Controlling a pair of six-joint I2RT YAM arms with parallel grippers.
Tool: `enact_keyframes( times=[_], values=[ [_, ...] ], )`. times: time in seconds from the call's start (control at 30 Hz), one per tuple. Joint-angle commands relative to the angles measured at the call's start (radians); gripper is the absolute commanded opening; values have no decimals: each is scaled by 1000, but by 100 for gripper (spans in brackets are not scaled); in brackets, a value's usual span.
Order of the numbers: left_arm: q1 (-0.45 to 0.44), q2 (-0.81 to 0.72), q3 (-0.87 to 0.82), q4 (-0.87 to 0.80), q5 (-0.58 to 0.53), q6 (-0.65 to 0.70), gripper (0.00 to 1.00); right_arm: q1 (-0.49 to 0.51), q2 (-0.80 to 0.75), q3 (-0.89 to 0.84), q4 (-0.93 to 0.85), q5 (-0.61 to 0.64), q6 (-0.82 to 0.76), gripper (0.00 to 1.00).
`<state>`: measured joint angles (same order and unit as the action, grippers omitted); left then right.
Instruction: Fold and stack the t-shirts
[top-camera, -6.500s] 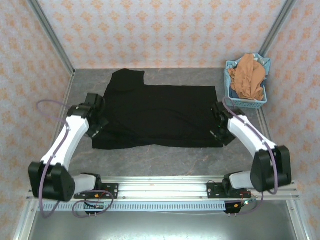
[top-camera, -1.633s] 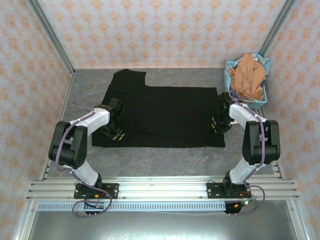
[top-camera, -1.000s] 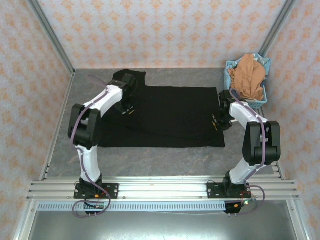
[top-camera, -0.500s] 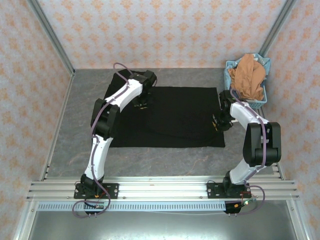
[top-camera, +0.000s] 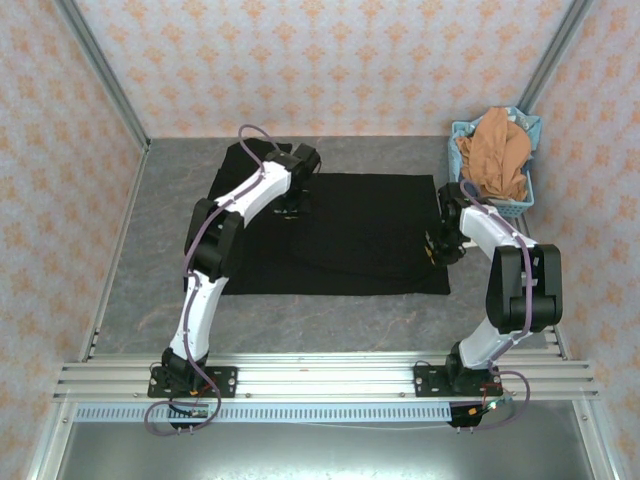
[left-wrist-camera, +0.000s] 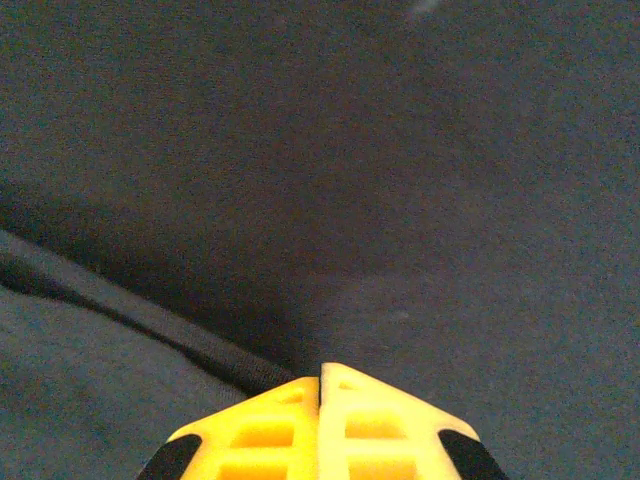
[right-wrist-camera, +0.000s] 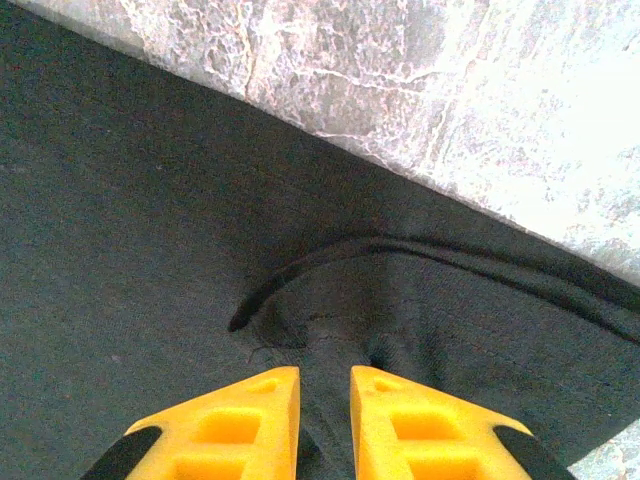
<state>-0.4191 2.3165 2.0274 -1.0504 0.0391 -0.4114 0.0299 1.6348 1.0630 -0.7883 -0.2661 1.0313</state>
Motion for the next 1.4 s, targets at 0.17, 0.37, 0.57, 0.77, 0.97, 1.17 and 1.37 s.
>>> enact_keyframes(
  times=[0.17, 0.37, 0.57, 0.77, 0.97, 1.17, 1.37],
  values=[
    [-38, -74, -32, 38, -16, 66, 0, -2, -19, -11, -15, 27, 36, 20],
    [-37, -62, -12, 21, -77, 46, 22, -2, -26, -9, -23, 33, 37, 20],
    [-38, -214, -62, 25, -137, -75, 63, -2, -37, -36, 18, 11, 85, 37],
    [-38, -441, -386, 137, 71, -254, 62, -2, -1, -25, 56, -24, 119, 54],
    [-40, -589, -684, 234, 144, -326, 57, -3, 40, 52, 21, 11, 87, 56],
    [-2, -650, -796, 190, 64, -324, 45, -4, 109, 93, -15, 22, 40, 39],
    [70, -666, -863, 182, 50, -334, 37, -4, 98, 66, -40, 50, 36, 40]
  ],
)
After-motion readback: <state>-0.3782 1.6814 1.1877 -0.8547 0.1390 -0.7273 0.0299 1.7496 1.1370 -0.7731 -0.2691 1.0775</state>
